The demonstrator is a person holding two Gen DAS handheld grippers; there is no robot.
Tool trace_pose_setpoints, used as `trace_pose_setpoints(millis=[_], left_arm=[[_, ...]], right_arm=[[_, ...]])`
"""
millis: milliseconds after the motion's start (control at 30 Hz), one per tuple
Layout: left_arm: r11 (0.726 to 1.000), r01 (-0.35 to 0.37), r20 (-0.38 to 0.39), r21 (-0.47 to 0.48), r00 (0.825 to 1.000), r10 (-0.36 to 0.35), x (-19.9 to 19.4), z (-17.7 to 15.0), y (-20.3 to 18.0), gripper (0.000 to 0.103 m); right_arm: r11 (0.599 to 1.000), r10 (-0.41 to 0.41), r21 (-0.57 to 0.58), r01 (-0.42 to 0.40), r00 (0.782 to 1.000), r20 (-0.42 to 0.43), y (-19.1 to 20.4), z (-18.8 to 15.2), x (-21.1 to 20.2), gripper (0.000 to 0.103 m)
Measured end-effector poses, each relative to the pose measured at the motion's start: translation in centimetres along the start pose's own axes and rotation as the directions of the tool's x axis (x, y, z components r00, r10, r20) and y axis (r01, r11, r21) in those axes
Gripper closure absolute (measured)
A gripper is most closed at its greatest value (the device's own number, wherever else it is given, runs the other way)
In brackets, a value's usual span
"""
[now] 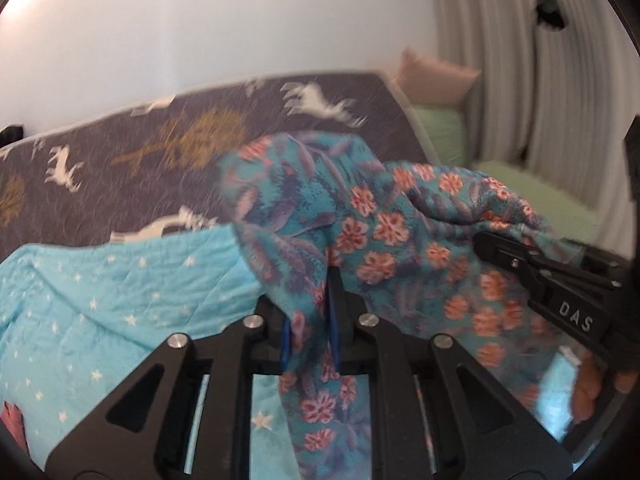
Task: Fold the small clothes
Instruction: 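Lift the folded shirt with both grippers and carry it toward the navy fleece, then lay the shirt on top of the navy fleece bundle and open both grippers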
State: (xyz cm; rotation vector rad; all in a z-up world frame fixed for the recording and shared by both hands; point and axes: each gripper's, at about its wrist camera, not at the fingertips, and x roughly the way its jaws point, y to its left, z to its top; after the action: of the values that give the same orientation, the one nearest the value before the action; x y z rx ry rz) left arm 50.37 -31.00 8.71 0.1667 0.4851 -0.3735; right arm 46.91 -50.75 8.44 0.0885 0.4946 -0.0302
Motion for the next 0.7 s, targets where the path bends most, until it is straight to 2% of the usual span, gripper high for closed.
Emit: trace_pose_setpoints(millis=[33, 100, 167, 200, 233, 300, 333, 467, 533, 600, 633, 700], left_arm=[[1.0, -0.028, -0.025, 0.012, 0.999, 0.029, 1.4, -0.5, -0.3, 0.082], [0.992, -0.108, -0.114, 0.066, 0.987, 0.115, 5.6, -2.6, -0.9, 0.082], [0.975, -0.172, -0.173, 0.142, 0.965, 0.195, 8.6, -5.3, -1.8, 0.082], [0.971, -0.171, -0.178, 0.165, 0.964, 0.199, 9.3, -6.3, -2.1, 0.082], [0.976, -0.16, -0.164, 0.149, 0.969, 0.184, 9.6, -7.4, -2.2, 0.082], [0.987, -0.151, -0.148, 0.063, 0.976, 0.159, 9.4, -7.8, -1.5, 0.082], [0.988, -0.147, -0.152, 0.046, 0.977, 0.152, 9.3, -7.9, -1.4, 0.082], [0.977, -0.191, -0.166, 0.096, 0.965, 0.205, 9.3, -7.9, -2.2, 0.082], [0.974, -0.201, -0.173, 0.108, 0.961, 0.217, 9.8, -7.8, -2.2, 0.082], [0.976, -0.188, -0.171, 0.111, 0.964, 0.205, 9.5, -7.4, -1.8, 0.081], [0.976, -0.183, -0.157, 0.121, 0.967, 0.201, 9.1, -7.2, -1.5, 0.079], [0.972, -0.18, -0.121, 0.152, 0.973, 0.199, 7.2, -6.9, -0.9, 0.065]], right_arm=[[0.998, -0.046, -0.039, 0.044, 0.998, -0.038, 0.1, -0.6, 2.0, 0.079], [0.98, -0.177, -0.115, 0.164, 0.978, -0.113, -0.2, -2.6, 5.9, 0.072], [0.952, -0.284, -0.173, 0.251, 0.937, -0.204, -0.5, -4.9, 9.2, 0.068], [0.938, -0.327, -0.2, 0.283, 0.913, -0.242, -0.9, -6.5, 10.8, 0.066], [0.939, -0.323, -0.196, 0.281, 0.916, -0.238, -1.2, -7.6, 11.2, 0.064], [0.948, -0.31, -0.145, 0.285, 0.93, -0.199, -2.0, -8.6, 10.5, 0.061], [0.95, -0.308, -0.116, 0.289, 0.929, -0.205, -2.5, -8.6, 10.3, 0.056], [0.937, -0.349, -0.105, 0.333, 0.911, -0.219, -2.9, -8.6, 10.6, 0.04], [0.925, -0.379, -0.116, 0.362, 0.902, -0.205, -3.2, -8.1, 11.4, 0.038], [0.92, -0.391, -0.091, 0.38, 0.899, -0.198, -3.2, -8.0, 10.7, 0.035], [0.919, -0.395, -0.069, 0.389, 0.899, -0.189, -3.2, -8.0, 9.8, 0.033], [0.911, -0.409, -0.006, 0.413, 0.899, -0.156, -3.4, -8.2, 6.8, 0.03]])
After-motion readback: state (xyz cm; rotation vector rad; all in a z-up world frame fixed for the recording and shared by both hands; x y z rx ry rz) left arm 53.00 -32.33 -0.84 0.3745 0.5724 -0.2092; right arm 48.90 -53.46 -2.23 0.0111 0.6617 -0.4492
